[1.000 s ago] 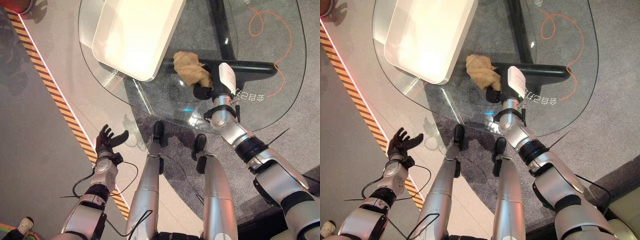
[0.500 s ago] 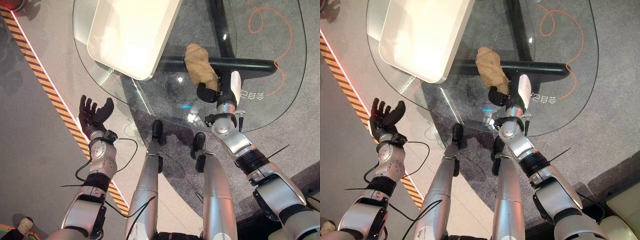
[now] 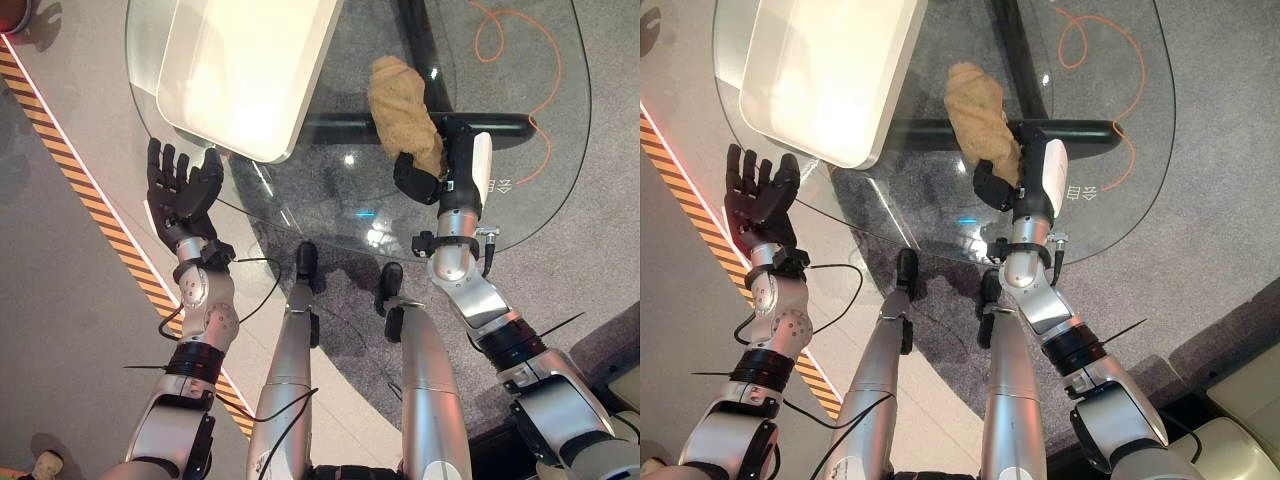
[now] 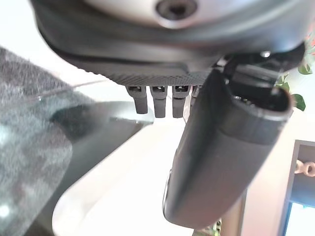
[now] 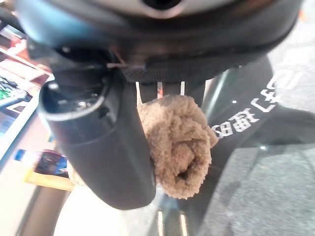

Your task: Wipe the table with a cloth and put it in the basket.

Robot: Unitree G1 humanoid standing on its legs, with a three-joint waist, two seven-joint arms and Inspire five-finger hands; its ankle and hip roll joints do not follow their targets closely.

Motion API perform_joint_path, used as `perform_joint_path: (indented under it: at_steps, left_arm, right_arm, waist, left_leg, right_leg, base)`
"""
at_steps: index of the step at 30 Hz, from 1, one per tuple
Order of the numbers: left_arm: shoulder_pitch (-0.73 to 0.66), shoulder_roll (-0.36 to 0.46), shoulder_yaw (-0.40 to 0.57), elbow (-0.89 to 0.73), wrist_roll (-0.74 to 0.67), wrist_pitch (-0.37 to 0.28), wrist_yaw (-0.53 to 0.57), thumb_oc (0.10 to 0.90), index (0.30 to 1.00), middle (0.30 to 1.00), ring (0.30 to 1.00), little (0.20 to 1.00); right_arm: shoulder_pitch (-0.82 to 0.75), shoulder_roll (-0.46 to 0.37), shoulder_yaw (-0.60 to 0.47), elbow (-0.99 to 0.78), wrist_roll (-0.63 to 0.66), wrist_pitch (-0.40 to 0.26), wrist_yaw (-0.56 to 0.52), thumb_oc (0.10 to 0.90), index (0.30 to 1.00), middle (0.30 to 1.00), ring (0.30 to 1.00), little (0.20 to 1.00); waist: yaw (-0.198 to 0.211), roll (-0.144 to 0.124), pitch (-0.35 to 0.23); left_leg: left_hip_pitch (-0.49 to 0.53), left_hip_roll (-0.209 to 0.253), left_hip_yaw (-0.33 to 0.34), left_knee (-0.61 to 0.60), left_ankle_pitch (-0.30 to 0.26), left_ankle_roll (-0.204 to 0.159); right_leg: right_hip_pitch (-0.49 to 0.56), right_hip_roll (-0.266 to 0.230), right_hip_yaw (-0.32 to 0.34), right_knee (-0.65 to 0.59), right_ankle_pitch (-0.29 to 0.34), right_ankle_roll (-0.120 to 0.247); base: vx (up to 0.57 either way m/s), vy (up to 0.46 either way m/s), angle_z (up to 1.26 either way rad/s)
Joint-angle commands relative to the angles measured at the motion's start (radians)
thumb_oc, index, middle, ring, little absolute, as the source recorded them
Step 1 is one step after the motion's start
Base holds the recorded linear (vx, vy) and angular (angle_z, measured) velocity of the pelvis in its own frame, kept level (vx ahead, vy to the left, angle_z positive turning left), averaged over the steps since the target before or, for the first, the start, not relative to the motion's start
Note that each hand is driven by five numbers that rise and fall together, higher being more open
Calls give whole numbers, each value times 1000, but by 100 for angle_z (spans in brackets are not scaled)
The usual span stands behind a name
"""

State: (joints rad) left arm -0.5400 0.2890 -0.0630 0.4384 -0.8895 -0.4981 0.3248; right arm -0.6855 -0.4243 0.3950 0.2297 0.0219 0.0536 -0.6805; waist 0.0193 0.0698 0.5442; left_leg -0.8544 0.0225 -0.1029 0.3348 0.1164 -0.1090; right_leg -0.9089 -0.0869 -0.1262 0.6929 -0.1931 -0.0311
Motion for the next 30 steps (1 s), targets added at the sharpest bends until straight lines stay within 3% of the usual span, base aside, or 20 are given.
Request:
perform_joint_path:
  at_steps: [1,7,17,30]
  left_arm:
    - [-6,17,65,-130,55,-114,-39,800,900,900,900,900]
    - [8,5,45,-236,76,-95,-67,800,900,900,900,900]
    - [4,12,11,-393,19,-46,-240,800,900,900,900,900]
    - [-68,22,-52,-483,-65,75,-402,800,900,900,900,900]
  right_arm:
    - [-48,29,-71,-237,-102,-160,3,100,300,300,300,200]
    - [-38,40,-78,-299,-134,-171,33,100,300,300,300,200]
    - [-22,43,-86,-356,-138,-191,84,100,300,300,300,200]
    - [-50,44,-67,-382,-140,-213,138,100,300,300,300,200]
  waist:
    - [-1,-17,-24]
    - [-1,-20,-24]
    - [-7,-19,-24]
    - [-22,-21,-24]
  left_leg:
    - [47,-67,90,103,-133,97]
    - [53,-68,91,99,-132,97]
    - [64,-67,100,87,-131,98]
    - [76,-68,108,74,-127,99]
  right_leg:
    - [60,75,38,-126,73,36]
    - [67,77,39,-133,77,39]
    - [78,78,42,-148,86,43]
    - [86,83,52,-164,98,47]
  base:
    - [0,0,0]
    - [0,0,0]
    - [0,1,0]
    - [0,5,-2]
